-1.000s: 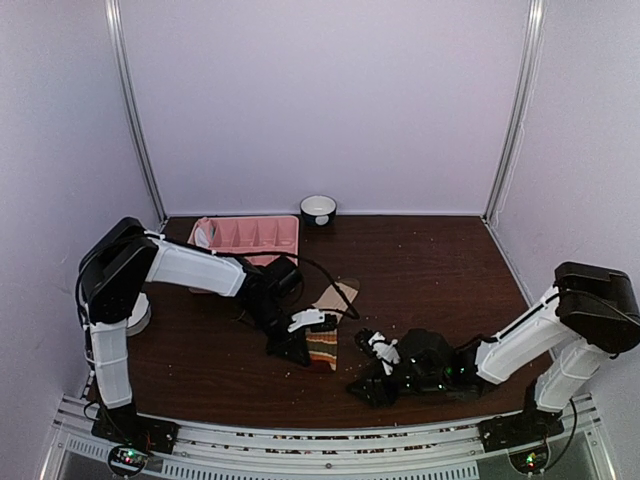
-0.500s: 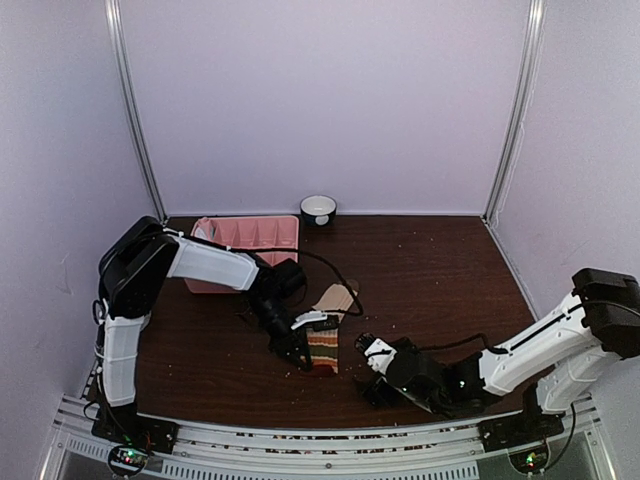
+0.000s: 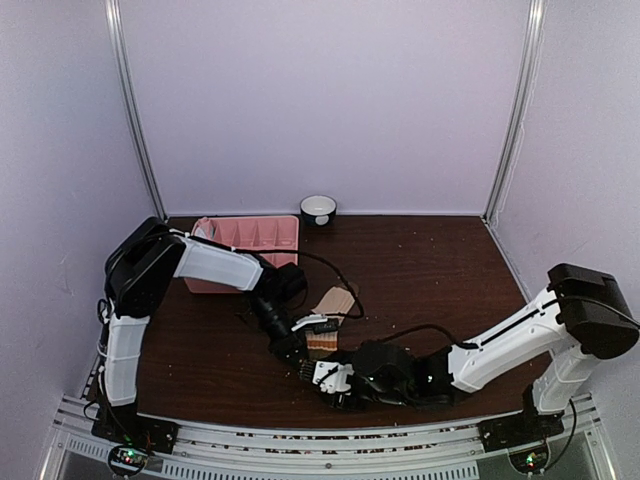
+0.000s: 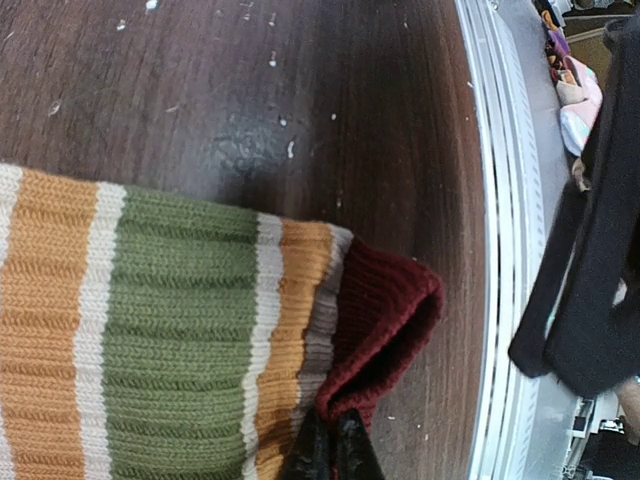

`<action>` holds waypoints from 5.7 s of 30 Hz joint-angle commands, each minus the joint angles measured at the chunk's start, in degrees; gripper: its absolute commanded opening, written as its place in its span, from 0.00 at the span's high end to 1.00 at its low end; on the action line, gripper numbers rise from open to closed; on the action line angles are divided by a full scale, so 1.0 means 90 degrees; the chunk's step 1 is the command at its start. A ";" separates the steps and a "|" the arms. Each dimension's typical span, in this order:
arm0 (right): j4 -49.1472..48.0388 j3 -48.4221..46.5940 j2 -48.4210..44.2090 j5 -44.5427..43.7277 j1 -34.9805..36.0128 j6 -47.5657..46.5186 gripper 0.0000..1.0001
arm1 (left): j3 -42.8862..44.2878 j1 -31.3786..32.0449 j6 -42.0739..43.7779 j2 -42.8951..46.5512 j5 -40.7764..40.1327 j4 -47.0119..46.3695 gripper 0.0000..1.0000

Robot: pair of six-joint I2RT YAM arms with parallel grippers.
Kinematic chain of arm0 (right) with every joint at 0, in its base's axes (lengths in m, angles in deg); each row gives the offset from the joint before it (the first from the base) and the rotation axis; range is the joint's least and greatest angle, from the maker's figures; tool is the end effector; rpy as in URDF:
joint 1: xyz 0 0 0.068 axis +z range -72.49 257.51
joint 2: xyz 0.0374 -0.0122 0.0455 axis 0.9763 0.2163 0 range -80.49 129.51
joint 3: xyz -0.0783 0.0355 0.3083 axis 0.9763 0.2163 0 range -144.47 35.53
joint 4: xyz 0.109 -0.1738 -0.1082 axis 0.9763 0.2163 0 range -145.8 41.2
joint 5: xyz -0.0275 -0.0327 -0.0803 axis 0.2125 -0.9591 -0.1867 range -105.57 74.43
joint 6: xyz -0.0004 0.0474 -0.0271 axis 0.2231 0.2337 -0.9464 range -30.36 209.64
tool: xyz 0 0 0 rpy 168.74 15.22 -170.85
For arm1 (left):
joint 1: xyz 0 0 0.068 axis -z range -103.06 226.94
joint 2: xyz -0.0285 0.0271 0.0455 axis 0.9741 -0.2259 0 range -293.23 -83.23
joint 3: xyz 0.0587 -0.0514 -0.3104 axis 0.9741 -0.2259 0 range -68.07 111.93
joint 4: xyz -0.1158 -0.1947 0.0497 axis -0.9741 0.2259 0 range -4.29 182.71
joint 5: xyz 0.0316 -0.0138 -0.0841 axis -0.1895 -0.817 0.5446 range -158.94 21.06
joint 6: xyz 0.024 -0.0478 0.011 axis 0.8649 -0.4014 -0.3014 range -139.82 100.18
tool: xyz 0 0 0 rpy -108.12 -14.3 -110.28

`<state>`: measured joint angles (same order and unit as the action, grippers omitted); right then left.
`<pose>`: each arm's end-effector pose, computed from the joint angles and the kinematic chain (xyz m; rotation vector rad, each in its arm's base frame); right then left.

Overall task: Roll the socks
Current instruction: Roll the sock at the center of the board.

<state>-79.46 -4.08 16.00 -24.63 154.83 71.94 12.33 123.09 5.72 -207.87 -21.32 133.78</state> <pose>0.0746 0.3054 0.2179 -1.5392 1.5360 0.4343 0.2495 -0.2987 0.1664 -1.5726 -2.2184 1.1707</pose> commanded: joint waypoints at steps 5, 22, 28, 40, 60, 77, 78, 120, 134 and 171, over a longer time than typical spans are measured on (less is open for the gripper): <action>0.0767 -0.0618 0.0541 0.0817 -0.0165 -0.0954 0.47 | -0.0008 -0.0059 0.0155 -0.0509 -0.0692 0.0468 1.00; 0.1520 -0.0868 0.1071 0.1287 -0.0802 -0.0834 0.68 | 0.0266 -0.0190 0.0408 -0.0719 -0.0430 0.0885 1.00; 0.1779 -0.0860 0.1316 0.1665 -0.0951 -0.0398 0.79 | 0.0289 -0.0244 0.0559 -0.0627 -0.0361 0.0935 0.94; 0.1674 -0.0636 0.1782 0.3327 -0.1281 0.1383 1.00 | -0.0421 -0.0484 0.0280 0.1169 -0.1078 -0.0382 0.60; 0.0127 -0.0222 0.2414 0.5912 -0.2404 0.5208 1.00 | -0.2111 0.0358 0.1112 0.3036 -0.2283 -0.2099 0.25; 0.0016 -0.0427 0.2883 0.6409 -0.2740 0.6244 1.00 | -0.2289 0.0945 0.1176 0.2366 -0.2594 -0.2730 0.49; 0.0021 -0.0414 0.2879 0.6407 -0.2750 0.6235 1.00 | -0.2228 0.0941 0.1176 0.2269 -0.2633 -0.2676 0.51; -0.1513 0.2950 -0.2508 0.0929 -0.2313 0.4252 0.01 | -0.0507 -0.0127 0.0542 -0.0055 -0.0051 0.0030 1.00; -0.0359 0.0574 -0.0312 0.0053 -0.0166 0.0028 0.21 | -0.0192 -0.0213 0.0097 -0.0707 0.0187 0.0249 1.00; 0.2111 -0.0920 0.1544 0.2629 -0.1109 0.0901 0.94 | -0.0191 -0.0313 0.1022 0.0189 -0.0075 0.0666 0.05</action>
<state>-73.97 -11.19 25.77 -8.30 146.41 73.37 13.58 120.86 12.15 -210.78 -11.45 143.33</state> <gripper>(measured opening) 0.077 0.520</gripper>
